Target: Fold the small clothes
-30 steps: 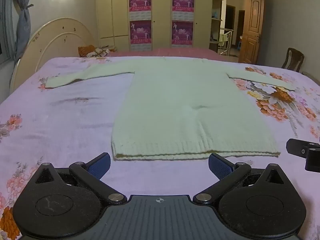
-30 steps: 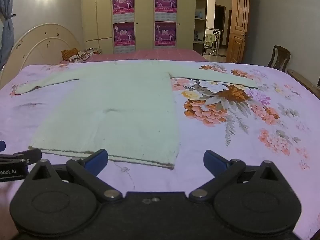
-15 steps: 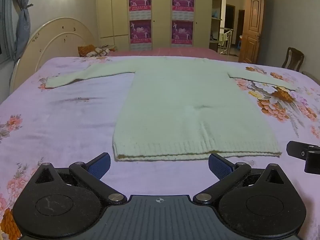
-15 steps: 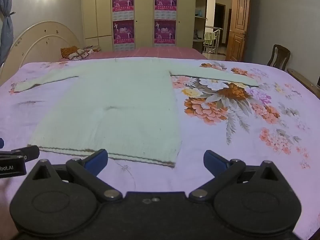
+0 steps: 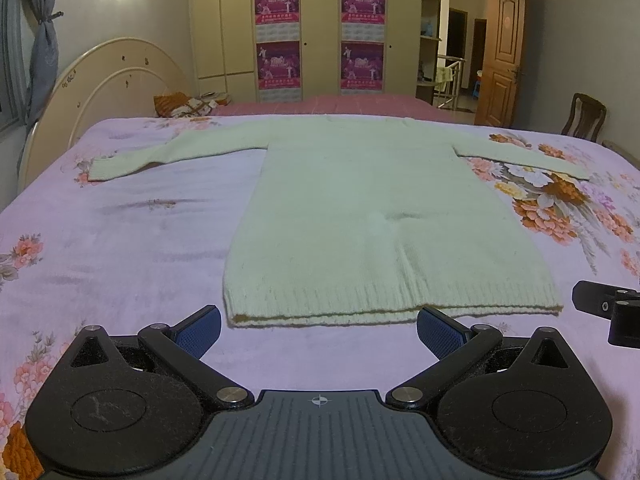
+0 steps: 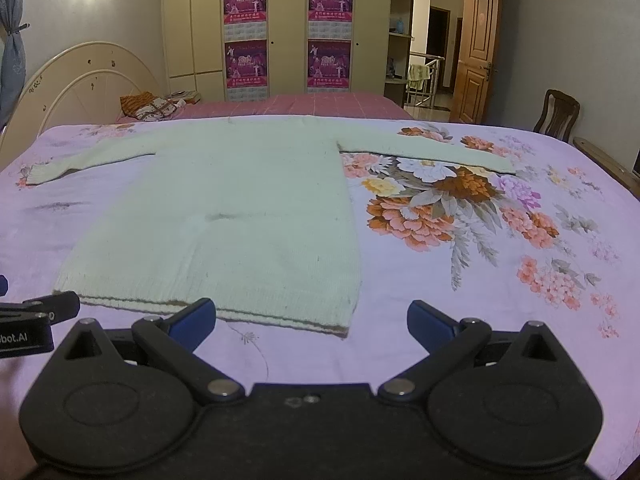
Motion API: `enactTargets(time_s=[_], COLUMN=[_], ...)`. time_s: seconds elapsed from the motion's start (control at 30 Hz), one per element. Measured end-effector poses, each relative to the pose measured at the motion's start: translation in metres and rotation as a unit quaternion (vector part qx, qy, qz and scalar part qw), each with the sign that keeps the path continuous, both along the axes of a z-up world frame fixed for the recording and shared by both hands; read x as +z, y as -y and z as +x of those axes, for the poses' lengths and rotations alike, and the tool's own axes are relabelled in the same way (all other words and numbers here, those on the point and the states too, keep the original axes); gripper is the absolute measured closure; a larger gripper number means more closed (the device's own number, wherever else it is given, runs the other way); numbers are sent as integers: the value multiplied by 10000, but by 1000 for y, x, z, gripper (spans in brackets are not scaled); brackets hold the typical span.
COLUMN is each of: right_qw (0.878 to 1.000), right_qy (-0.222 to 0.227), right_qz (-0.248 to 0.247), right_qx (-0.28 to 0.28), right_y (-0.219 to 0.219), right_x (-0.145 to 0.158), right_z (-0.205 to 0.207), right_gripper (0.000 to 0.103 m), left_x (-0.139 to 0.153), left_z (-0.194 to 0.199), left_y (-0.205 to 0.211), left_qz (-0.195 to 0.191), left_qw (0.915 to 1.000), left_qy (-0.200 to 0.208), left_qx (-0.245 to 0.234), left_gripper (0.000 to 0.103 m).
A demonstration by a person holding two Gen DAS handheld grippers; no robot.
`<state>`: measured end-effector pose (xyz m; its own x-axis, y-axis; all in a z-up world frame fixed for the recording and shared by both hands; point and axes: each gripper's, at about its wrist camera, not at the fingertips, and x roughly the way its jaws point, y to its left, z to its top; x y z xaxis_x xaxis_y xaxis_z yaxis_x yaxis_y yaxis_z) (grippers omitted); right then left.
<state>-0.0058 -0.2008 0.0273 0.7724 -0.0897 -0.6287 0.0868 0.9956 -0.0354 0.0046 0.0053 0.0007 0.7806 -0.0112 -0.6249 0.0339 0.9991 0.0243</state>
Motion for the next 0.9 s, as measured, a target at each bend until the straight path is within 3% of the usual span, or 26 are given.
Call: enactTargets(time_s=[0.9], right_qw=[10000], right_qy=[-17], right_qz=[-5], right_qx=[57], right_y=[-3], right_x=[1], right_z=[3], right_gripper=[1], left_x=[1], left_z=[4], left_y=[-3], left_qz=[4], left_qw=[10000], left_qy=[-26], left_qx=[29], left_gripper=[0])
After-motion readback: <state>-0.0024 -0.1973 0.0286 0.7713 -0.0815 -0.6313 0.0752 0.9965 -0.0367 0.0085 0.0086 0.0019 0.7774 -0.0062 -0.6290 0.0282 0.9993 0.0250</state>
